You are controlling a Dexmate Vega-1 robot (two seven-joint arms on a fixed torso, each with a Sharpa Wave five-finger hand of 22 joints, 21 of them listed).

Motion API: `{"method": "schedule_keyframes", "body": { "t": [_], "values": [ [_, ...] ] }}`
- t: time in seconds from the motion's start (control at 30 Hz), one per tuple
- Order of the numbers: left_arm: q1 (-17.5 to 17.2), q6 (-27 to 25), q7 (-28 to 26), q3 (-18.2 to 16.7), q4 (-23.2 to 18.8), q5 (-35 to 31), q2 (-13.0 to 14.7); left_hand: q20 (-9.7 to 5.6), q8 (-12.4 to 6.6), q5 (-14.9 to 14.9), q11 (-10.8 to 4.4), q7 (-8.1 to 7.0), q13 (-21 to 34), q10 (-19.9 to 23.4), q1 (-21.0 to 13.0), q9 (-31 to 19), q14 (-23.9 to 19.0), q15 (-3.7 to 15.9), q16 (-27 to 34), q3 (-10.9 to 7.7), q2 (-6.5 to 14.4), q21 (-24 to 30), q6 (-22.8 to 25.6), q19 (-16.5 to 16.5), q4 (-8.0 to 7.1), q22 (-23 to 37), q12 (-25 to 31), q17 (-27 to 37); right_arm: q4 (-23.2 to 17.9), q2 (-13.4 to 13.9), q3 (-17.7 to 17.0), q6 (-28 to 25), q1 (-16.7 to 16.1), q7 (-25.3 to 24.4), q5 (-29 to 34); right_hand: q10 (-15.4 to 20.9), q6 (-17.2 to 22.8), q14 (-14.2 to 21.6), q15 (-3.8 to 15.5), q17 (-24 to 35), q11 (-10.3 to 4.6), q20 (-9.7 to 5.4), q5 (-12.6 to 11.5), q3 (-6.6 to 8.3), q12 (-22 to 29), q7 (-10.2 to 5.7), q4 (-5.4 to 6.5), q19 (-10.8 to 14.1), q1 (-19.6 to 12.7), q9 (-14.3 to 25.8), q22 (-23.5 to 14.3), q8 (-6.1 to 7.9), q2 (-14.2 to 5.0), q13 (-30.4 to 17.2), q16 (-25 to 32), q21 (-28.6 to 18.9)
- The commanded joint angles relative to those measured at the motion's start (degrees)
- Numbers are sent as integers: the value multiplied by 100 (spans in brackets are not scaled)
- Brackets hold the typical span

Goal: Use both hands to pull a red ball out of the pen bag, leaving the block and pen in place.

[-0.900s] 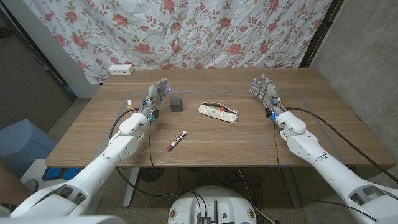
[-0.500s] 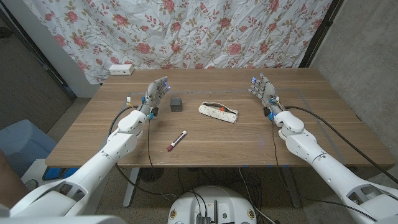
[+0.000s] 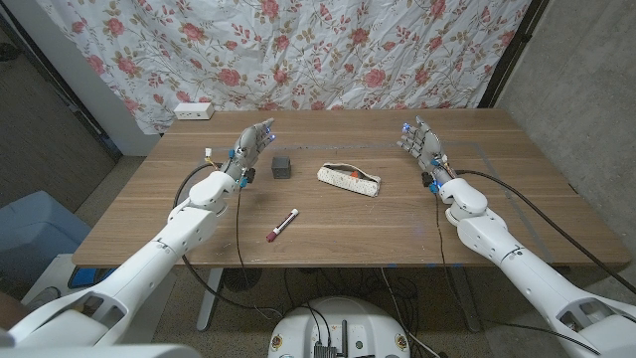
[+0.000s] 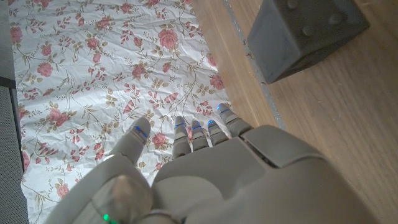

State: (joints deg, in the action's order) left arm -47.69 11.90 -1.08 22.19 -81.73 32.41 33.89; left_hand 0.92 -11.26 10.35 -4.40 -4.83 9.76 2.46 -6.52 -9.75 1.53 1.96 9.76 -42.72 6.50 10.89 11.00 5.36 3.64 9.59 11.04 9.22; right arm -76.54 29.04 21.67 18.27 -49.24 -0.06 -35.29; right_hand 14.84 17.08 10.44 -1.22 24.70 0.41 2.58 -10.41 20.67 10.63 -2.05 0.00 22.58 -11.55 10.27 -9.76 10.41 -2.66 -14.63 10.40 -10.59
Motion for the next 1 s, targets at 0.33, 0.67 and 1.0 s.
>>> {"method": "schedule_keyframes", "body": {
  "t": [0.33,0.67,1.0],
  "values": [
    [98,-461,-118,215,-756,-774,548,-51,-76,-41,-82,-124,28,147,-273,-25,-93,95,40,-37,100,9,323,82,380,15,45,24,-169,183,-67,148,-237,30,61,-142,-310,-220,66,-130,-21,-167,-45,-2,3,-43,-113,-326,52,11,9,-30,-54,95,-3,71],
    [432,-724,-37,508,-990,-1591,851,-50,-135,-52,-98,-228,29,278,-459,-27,-146,148,44,-36,86,5,693,110,602,14,62,27,-184,281,-118,175,-276,227,-43,-420,-648,-587,72,-264,-37,-216,-39,-66,-46,-5,-155,-708,175,-1,20,-56,-34,212,-35,92],
    [737,-1086,67,739,-1315,-2377,1109,-71,-185,-44,-155,-285,28,387,-651,-28,-181,196,44,-39,26,3,968,140,715,12,72,28,-46,244,-114,370,-238,249,51,-509,-746,-704,80,-321,-49,-220,-42,-98,-41,10,-168,-830,240,-7,21,-43,-38,262,-15,75]
  ]
}}
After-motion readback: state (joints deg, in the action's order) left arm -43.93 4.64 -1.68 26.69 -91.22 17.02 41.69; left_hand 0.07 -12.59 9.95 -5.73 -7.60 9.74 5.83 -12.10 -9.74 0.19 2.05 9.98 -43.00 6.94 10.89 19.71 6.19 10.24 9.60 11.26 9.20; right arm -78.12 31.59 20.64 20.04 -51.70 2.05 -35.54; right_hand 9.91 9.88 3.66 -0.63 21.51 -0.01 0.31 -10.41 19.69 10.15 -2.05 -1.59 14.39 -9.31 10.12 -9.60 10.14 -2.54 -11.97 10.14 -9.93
